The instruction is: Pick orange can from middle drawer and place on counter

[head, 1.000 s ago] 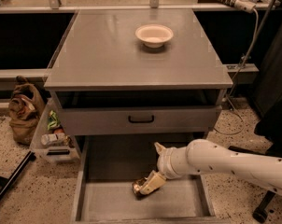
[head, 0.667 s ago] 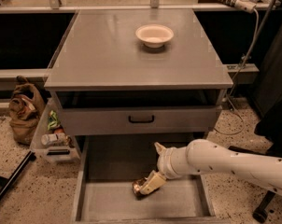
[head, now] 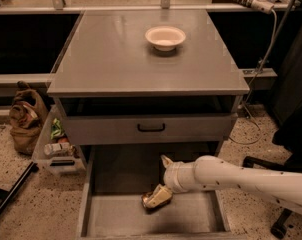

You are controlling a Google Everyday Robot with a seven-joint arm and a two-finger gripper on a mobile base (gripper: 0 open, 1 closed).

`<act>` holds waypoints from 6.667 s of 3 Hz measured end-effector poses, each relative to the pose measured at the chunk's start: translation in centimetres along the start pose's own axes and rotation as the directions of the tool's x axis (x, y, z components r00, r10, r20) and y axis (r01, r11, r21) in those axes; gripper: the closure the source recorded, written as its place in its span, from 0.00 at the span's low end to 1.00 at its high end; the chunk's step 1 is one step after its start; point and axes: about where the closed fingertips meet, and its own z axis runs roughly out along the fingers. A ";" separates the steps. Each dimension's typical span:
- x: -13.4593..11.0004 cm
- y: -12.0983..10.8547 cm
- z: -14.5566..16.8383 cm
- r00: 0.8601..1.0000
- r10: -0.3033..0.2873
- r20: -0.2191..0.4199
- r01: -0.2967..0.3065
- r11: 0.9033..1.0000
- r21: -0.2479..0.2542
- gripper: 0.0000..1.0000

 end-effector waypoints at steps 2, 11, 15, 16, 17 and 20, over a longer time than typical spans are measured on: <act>1.6 0.7 4.4 0.998 -0.030 0.050 0.033 0.998 -0.054 0.00; 6.3 3.8 7.1 0.997 -0.074 0.020 0.076 0.976 -0.202 0.43; 6.6 4.1 7.1 0.998 -0.056 0.037 0.062 0.981 -0.186 0.17; 7.2 4.2 6.3 0.999 -0.034 0.042 0.040 0.986 -0.163 0.00; 8.0 4.4 5.8 0.999 -0.014 0.049 0.021 0.988 -0.150 0.00; 9.7 3.5 6.6 0.999 0.026 0.031 -0.021 0.986 -0.163 0.00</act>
Offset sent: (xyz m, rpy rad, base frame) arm 0.0023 0.0311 -0.0648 0.0508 0.0219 0.1370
